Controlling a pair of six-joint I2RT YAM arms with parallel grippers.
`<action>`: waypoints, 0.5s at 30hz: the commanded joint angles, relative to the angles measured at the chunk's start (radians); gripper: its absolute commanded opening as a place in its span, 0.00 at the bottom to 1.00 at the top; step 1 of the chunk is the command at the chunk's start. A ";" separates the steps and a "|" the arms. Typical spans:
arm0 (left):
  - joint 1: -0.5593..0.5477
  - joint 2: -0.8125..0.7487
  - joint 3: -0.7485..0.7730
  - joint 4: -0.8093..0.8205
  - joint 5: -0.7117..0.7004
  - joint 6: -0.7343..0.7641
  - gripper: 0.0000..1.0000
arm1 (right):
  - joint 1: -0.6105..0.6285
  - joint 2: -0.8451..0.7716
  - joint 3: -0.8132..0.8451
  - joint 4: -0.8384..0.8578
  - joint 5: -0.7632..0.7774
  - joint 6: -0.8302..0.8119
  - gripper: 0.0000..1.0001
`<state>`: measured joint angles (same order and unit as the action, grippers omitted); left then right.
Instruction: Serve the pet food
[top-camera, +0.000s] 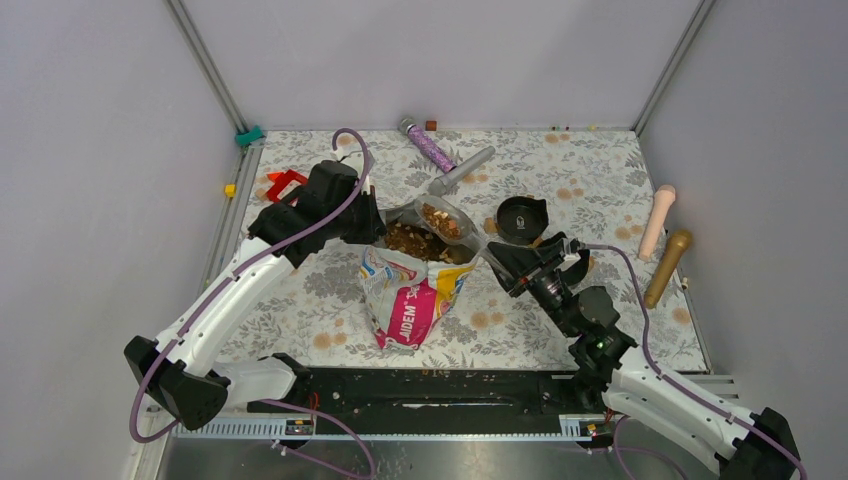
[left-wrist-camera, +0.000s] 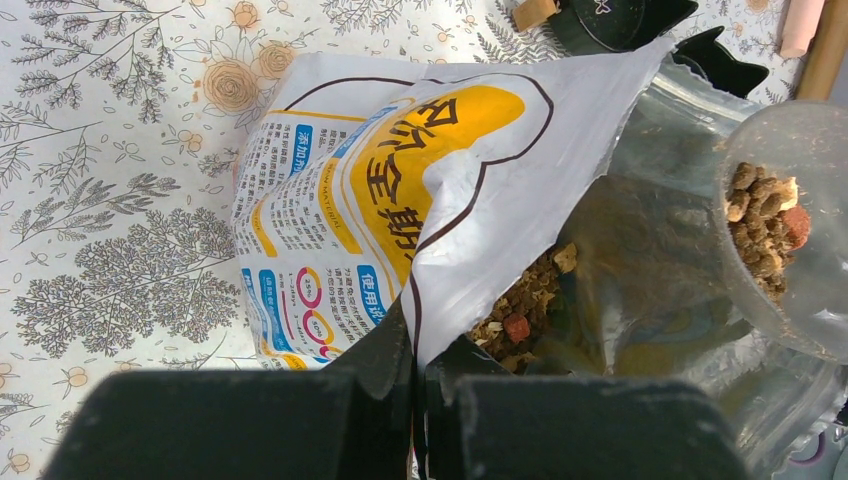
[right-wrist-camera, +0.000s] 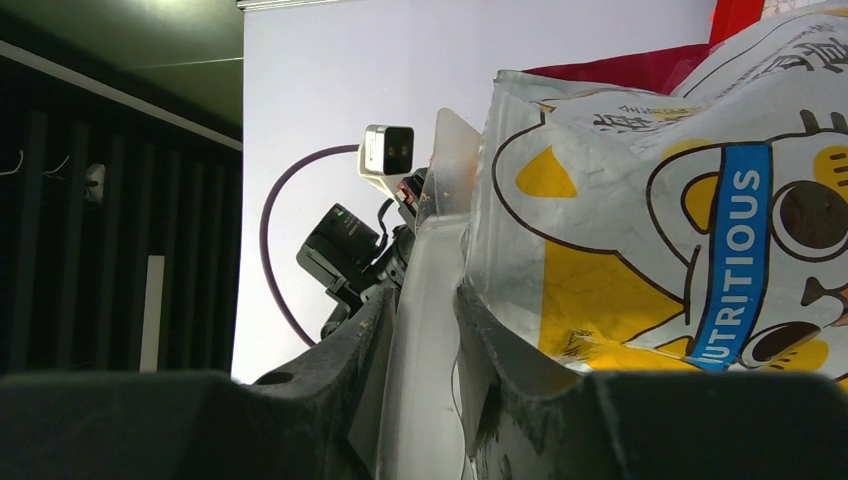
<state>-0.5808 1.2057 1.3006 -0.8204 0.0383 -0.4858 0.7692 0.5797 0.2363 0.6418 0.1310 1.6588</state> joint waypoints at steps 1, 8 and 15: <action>-0.006 -0.028 0.009 0.047 0.068 -0.002 0.00 | -0.006 -0.009 -0.009 0.090 0.013 -0.003 0.00; -0.006 -0.034 0.009 0.047 0.055 0.000 0.00 | -0.006 -0.112 0.047 -0.077 0.074 -0.089 0.00; -0.007 -0.024 0.010 0.039 0.038 -0.003 0.00 | -0.006 -0.248 0.112 -0.256 0.200 -0.177 0.00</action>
<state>-0.5808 1.2057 1.3003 -0.8200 0.0376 -0.4858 0.7692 0.3927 0.2794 0.4541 0.2207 1.5570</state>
